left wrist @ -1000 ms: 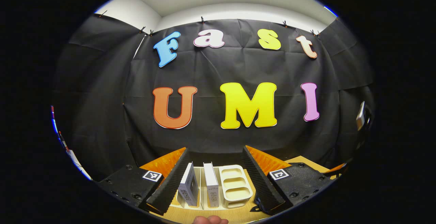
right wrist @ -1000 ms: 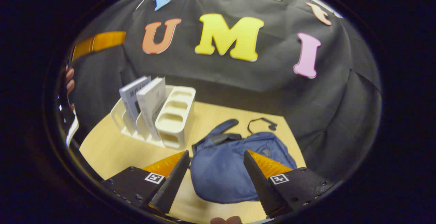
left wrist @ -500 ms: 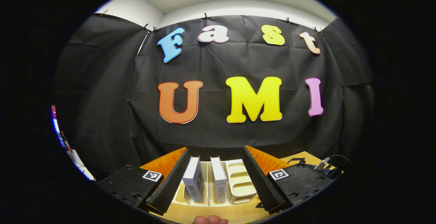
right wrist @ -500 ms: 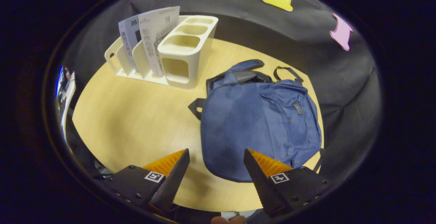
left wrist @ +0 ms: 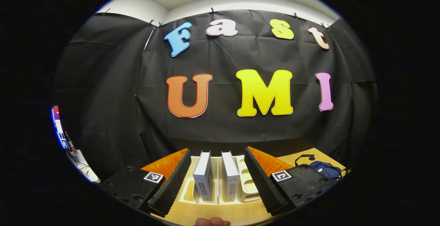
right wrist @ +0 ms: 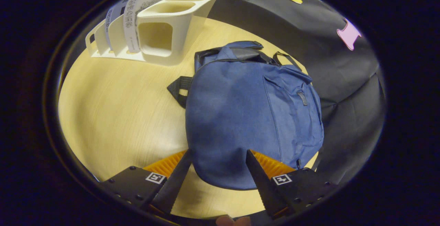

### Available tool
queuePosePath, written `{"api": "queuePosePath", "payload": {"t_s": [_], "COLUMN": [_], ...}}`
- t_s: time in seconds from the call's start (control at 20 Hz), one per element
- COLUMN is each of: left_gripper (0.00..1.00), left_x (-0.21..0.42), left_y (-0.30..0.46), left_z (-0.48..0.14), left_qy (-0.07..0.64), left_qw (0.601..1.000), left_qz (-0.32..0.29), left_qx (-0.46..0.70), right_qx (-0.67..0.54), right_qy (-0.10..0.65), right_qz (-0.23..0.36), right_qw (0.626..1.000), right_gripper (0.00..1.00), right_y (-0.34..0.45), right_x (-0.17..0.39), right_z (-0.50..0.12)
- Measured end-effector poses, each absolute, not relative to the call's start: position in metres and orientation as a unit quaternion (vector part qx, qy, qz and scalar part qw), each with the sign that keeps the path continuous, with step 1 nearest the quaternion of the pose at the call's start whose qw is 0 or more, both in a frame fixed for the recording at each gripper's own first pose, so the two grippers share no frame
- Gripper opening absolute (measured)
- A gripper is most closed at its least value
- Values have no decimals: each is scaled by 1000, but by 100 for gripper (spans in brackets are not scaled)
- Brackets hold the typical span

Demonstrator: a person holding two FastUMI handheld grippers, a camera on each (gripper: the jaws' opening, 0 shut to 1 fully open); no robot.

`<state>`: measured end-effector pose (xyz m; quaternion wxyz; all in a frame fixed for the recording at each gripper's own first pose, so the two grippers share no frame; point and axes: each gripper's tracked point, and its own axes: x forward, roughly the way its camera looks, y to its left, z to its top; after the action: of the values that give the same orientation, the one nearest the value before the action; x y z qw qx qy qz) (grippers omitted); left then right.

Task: Open the schoolbag, grab two books from the bookshelf and put them into the schoolbag.

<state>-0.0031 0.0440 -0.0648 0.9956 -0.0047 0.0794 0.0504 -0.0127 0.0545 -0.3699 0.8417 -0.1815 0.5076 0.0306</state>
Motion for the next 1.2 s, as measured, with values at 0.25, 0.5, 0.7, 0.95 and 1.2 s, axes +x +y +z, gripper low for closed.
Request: {"api": "queuePosePath", "payload": {"t_s": [0.25,0.5,0.7,0.95,1.2], "left_gripper": [98,98,98,98,98], "left_x": [-1,2,2,4,5], "left_y": [41,39,39,40,41], "left_z": [-64,-67,-68,-71,-68], "left_qy": [78,82,82,84,80], "left_qw": [996,996,996,995,996], "left_qz": [44,42,42,42,39], "left_qx": [-1,-3,-6,-12,-8], "right_qx": [-208,-200,-209,-236,-231], "right_qy": [494,473,446,396,403], "right_qz": [14,19,-9,-77,-137], "right_qw": [844,858,870,884,875], "right_gripper": [96,84,51,19,31], "right_y": [49,52,43,6,-30], "right_x": [-6,0,6,17,27], "right_z": [-373,-361,-336,-298,-299]}}
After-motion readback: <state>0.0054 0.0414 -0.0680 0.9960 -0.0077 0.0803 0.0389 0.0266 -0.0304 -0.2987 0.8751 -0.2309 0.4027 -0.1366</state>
